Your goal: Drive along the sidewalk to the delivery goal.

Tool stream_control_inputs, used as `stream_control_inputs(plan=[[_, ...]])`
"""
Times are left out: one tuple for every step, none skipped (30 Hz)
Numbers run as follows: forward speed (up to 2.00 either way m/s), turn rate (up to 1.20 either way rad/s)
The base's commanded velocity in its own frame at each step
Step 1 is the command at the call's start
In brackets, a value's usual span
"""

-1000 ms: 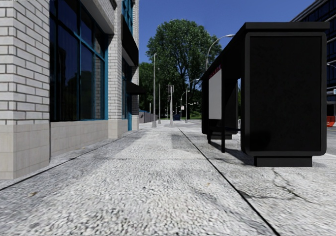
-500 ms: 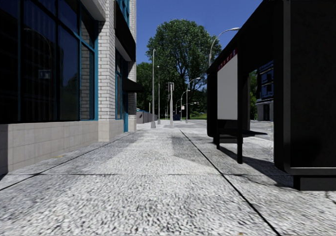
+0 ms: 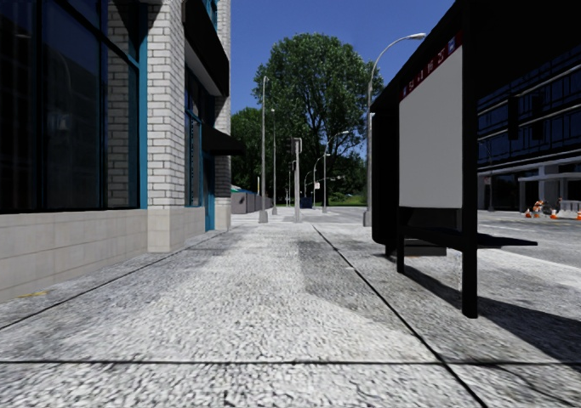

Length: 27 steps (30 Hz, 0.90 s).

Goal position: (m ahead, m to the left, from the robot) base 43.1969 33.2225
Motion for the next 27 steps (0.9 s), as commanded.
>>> stream_control_inputs(plan=[[2.00,0.00],[2.00,0.00],[2.00,0.00],[2.00,0.00],[2.00,0.00],[2.00,0.00],[2.00,0.00],[2.00,0.00],[2.00,0.00],[2.00,0.00],[2.00,0.00],[2.00,0.00],[2.00,0.00],[2.00,0.00],[2.00,0.00],[2.00,0.00],[2.00,0.00],[2.00,0.00],[2.00,0.00],[2.00,0.00],[2.00,0.00],[2.00,0.00],[2.00,0.00],[2.00,0.00],[2.00,0.00],[2.00,0.00],[2.00,0.00]])
